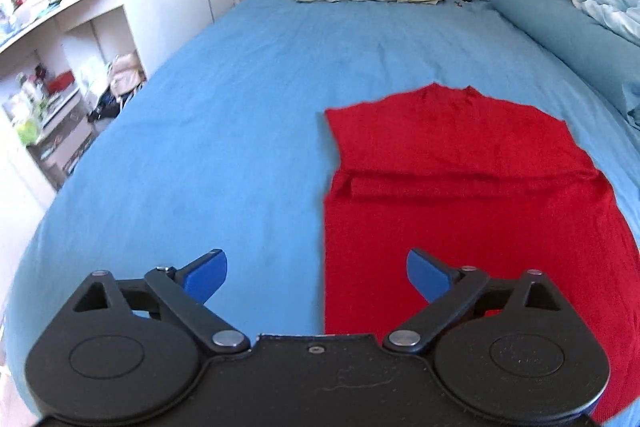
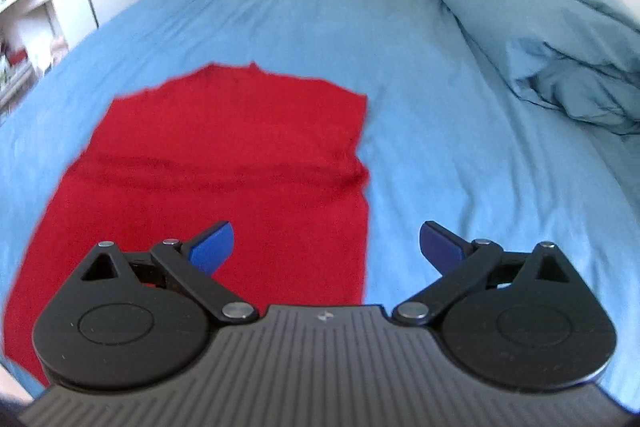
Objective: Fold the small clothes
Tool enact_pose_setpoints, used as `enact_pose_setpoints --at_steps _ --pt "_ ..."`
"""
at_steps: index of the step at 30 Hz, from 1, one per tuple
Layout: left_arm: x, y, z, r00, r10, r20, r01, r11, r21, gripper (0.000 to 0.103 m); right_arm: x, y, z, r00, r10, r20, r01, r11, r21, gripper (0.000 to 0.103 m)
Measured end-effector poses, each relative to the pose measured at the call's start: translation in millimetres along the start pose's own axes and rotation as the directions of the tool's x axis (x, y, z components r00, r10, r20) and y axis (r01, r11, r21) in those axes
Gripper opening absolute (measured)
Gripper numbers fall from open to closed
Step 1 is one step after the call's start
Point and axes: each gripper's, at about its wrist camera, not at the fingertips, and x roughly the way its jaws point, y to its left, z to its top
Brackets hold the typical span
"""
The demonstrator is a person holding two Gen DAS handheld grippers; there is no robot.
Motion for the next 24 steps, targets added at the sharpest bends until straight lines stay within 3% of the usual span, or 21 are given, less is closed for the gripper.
enact_pose_setpoints --at_steps 7,14,20,24 --pt "-39 4 -58 0.998 0.038 0.059 -0.038 0.999 0.004 0.099 -51 -1 -87 1.000 -0.021 0.021 0.021 1.000 0.001 0.103" --pt "-72 5 -100 0.999 -0.017 0.048 0.017 1.000 -0.007 0.099 -92 -2 -143 0.999 0.009 -0.039 -0.005 0.996 0.088 0.103" --pt "-57 0 -142 0.997 -0.074 0.005 0.074 0.996 -0.040 0.098 -90 0 -182 0.998 0.032 -0.055 -0.024 0.991 0.129 0.103" --pt "-40 -4 -160 0.995 -0.091 -0.033 0.088 0.994 -0.064 0.085 -80 3 -200 0.998 0.017 -0.066 -0.007 0.989 0.147 0.103"
